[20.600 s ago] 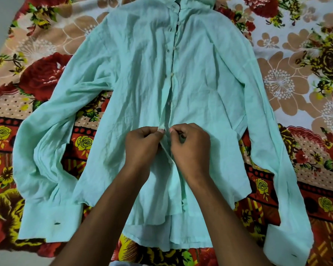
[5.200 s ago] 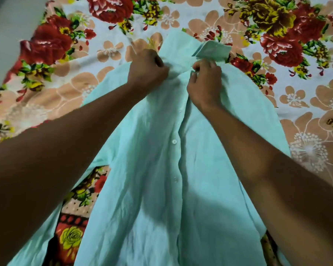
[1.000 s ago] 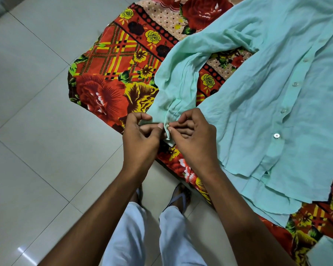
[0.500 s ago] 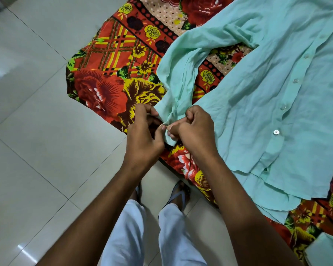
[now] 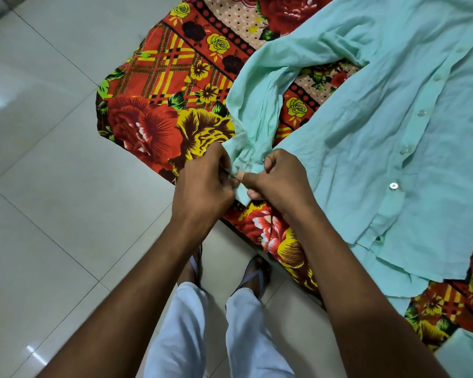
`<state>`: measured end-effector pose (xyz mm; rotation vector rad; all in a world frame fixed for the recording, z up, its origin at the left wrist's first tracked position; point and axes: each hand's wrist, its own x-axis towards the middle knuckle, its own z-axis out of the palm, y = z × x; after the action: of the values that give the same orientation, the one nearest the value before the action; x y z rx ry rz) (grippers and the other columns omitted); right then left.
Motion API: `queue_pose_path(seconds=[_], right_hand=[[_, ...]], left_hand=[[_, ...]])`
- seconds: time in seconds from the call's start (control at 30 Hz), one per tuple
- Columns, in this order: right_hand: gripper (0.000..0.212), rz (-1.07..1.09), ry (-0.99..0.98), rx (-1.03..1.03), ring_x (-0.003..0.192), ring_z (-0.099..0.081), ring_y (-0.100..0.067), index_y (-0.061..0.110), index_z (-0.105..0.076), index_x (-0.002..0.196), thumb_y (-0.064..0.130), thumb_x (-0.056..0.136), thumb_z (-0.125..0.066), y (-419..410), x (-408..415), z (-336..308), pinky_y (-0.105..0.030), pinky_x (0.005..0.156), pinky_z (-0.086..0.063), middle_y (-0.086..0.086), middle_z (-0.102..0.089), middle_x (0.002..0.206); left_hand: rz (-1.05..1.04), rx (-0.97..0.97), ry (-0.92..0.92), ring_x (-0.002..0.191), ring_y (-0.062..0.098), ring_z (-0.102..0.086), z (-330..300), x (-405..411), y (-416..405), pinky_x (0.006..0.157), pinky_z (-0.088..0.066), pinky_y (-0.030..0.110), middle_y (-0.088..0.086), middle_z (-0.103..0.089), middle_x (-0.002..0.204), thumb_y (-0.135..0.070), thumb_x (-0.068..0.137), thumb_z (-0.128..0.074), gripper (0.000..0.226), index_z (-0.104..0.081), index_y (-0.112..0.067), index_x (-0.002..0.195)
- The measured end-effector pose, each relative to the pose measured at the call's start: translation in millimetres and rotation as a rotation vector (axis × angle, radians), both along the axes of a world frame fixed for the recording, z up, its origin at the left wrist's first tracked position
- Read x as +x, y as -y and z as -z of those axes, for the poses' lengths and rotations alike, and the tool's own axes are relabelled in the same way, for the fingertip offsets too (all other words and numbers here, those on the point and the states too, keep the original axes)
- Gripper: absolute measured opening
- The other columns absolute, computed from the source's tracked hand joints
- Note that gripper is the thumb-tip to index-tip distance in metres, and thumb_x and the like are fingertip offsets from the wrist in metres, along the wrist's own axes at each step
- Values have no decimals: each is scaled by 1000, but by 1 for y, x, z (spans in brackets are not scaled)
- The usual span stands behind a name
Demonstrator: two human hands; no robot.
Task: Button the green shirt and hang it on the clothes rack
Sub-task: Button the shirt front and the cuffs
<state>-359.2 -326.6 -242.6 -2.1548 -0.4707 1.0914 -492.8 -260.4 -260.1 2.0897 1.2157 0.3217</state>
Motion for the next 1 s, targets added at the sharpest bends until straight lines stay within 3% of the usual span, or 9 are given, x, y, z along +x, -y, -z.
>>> queue_pose_path(seconds=[0.13, 0.23, 0.4, 0.57, 0.7, 0.77, 0.9, 1.0], right_hand=[[38, -88, 90, 25, 46, -67, -13, 13, -47, 85, 21, 81, -83, 2, -2, -3, -25, 49, -52, -9, -67, 66], [21, -64, 15, 96, 46, -64, -12, 5, -56, 90, 14, 90, -74, 9, 2, -7, -22, 47, -50, -21, -69, 76], [16, 52, 280, 196, 62, -70, -16, 17, -59, 85, 19, 91, -73, 36, 23, -8, -33, 59, -57, -5, -68, 72], [10, 208, 503, 244, 71, -65, -6, 14, -63, 87, 10, 90, -72, 86, 60, -12, -17, 63, -52, 7, -66, 78], [12, 261, 683, 215, 88, -67, -13, 11, -69, 98, 5, 88, -69, 143, 85, -10, -22, 77, -55, 0, -71, 97], [20, 301, 782, 149, 100, -67, -20, 10, -70, 106, 4, 88, -66, 183, 92, -10, -32, 87, -55, -3, -71, 106], [28, 395, 874, 23, 120, -59, -24, 8, -69, 114, 1, 88, -60, 258, 89, -12, -32, 106, -46, -6, -68, 122], [33, 444, 897, -67, 127, -55, -24, 7, -69, 119, 0, 88, -59, 304, 79, -11, -34, 111, -42, -7, -65, 129]], left_hand=[[-44, -4, -237, 76, 26, -61, -12, -1, -18, 60, -44, 34, -4, -64, 79, -46, 68, -88, 43, -56, -22, 86], [-17, -22, -199, 73, 25, -62, -22, -5, -29, 56, -43, 33, -8, -57, 69, -30, 72, -87, 30, -59, -21, 79], [183, 189, 42, 69, 26, -55, -44, 22, -15, 57, -48, 46, -2, -55, 72, -2, 77, -61, 19, -57, -17, 88], [380, 318, 104, 83, 30, -56, -49, 94, 31, 57, -45, 47, 3, -57, 89, 1, 75, -54, 28, -61, -15, 97], [570, 175, 113, 106, 30, -57, -42, 148, 95, 70, -52, 49, 5, -62, 106, -10, 84, -61, 27, -62, -14, 111], [702, 105, 132, 112, 30, -56, -42, 169, 137, 75, -53, 50, 6, -63, 115, -16, 89, -60, 31, -62, -13, 120], [836, 48, 180, 121, 33, -55, -39, 189, 196, 84, -55, 49, 10, -62, 129, -28, 87, -49, 49, -60, -9, 131], [962, 17, 188, 125, 38, -53, -41, 196, 233, 91, -53, 48, 16, -61, 132, -35, 84, -35, 63, -58, -3, 134]])
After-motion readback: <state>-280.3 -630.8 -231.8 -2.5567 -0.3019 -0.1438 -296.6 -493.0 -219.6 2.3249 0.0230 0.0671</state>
